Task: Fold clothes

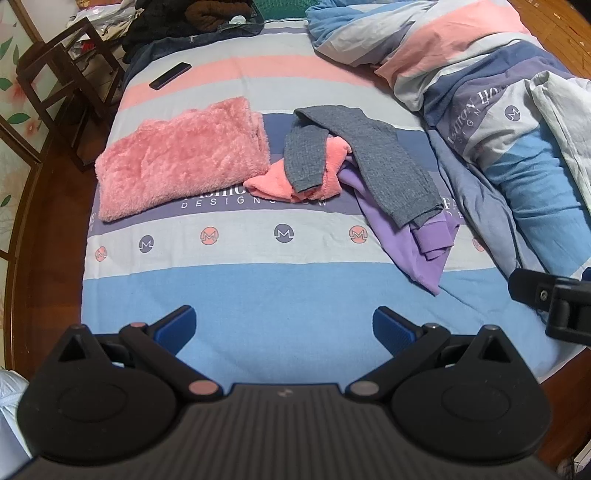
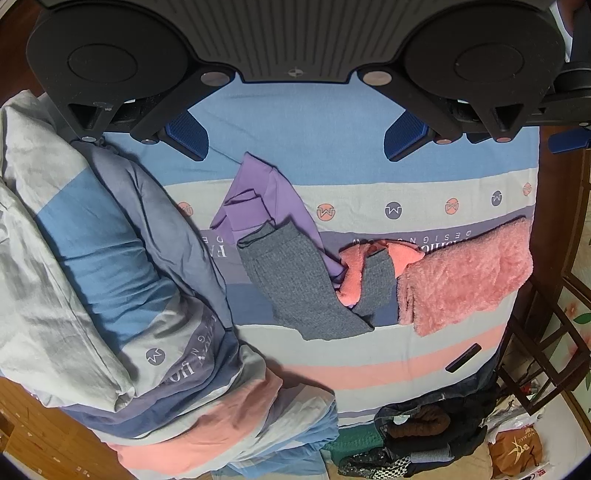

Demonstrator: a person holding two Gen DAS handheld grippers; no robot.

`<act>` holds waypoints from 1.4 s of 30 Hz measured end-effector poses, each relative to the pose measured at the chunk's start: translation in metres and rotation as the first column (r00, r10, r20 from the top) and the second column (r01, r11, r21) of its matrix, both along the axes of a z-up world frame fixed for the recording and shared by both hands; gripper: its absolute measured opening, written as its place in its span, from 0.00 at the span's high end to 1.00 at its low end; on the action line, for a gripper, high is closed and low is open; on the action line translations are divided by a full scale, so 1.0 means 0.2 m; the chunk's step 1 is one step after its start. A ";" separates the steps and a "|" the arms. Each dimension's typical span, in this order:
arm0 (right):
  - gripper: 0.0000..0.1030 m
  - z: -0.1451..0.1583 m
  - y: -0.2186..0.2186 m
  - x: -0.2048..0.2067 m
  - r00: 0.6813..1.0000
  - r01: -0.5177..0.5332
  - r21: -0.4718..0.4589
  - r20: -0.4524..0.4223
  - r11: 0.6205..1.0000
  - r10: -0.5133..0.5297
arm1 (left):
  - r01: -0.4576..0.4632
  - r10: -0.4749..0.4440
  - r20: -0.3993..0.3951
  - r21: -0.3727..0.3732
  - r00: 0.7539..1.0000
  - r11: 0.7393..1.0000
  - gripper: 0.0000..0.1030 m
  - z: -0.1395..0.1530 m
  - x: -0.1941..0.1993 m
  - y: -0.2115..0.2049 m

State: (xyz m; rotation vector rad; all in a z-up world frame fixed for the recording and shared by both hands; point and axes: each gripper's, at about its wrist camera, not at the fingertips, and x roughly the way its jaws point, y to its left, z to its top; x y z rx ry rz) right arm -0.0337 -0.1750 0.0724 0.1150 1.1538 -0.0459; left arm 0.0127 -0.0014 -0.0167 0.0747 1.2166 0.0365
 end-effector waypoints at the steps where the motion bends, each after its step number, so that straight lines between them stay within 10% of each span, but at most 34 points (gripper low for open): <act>1: 0.00 0.00 0.00 0.00 1.000 0.000 0.000 0.001 1.000 0.000 | 0.000 0.000 0.000 0.000 1.000 1.000 0.00 0.00 0.00 0.00; 17: 0.00 -0.02 -0.01 0.01 1.000 0.008 0.001 -0.005 1.000 -0.008 | 0.002 -0.002 -0.011 -0.007 1.000 1.000 0.00 -0.02 0.03 0.00; 22: 0.00 -0.08 -0.12 0.05 0.993 0.033 -0.062 0.116 0.998 -0.026 | -0.018 0.018 -0.019 -0.017 1.000 1.000 0.00 -0.08 0.05 0.03; 32: 0.03 -0.63 -0.45 0.28 0.980 -0.056 0.042 0.191 0.998 0.047 | -0.107 0.103 -0.067 -0.064 0.992 0.992 0.00 -0.41 -0.02 0.18; 42: 0.32 -1.36 -0.21 0.77 0.896 -0.372 -0.211 0.172 0.904 0.409 | -0.296 0.276 -0.191 -0.088 0.942 0.951 0.00 -0.84 -0.06 0.29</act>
